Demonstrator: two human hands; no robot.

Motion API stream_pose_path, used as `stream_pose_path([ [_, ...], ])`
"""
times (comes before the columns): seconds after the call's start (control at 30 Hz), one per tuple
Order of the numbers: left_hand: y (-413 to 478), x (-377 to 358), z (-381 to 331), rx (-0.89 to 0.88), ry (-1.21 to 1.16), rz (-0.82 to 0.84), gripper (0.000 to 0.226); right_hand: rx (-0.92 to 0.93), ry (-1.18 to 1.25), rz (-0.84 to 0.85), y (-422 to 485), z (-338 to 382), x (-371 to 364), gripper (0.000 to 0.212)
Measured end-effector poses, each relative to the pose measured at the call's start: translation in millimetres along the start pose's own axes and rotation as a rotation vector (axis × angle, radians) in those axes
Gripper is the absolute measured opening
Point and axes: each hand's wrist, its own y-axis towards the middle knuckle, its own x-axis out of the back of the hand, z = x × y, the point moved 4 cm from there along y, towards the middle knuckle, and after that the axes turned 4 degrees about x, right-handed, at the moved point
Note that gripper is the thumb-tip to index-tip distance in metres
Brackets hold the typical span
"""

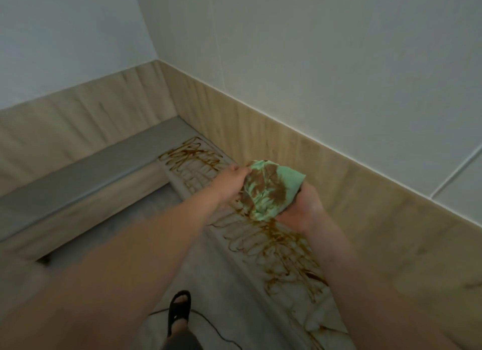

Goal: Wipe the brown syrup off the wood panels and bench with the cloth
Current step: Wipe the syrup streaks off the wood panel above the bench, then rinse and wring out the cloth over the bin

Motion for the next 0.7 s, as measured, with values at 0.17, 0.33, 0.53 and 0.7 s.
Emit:
stream_pose_path([
  [0.17, -12, 43, 18, -0.053, -0.117, -0.094, 0.026, 0.01, -0.115, -0.061, 5, -24, -18, 0.077],
  [0.33, -46, 119, 31, -0.048, -0.217, -0.069, 0.043, 0.213, -0.606, -0.135, 19, -57, -59, 0.028],
  [0.53, -112, 232, 72, -0.032, 0.168, -0.018, 0.039, 0.173, -0.856, 0.003, 20, -143, -127, 0.034],
  [0.7, -186, 322, 127, -0.022, -0.076, 0.005, 0.038, 0.206, -0.971, 0.085, 9, -240, -182, 0.043],
])
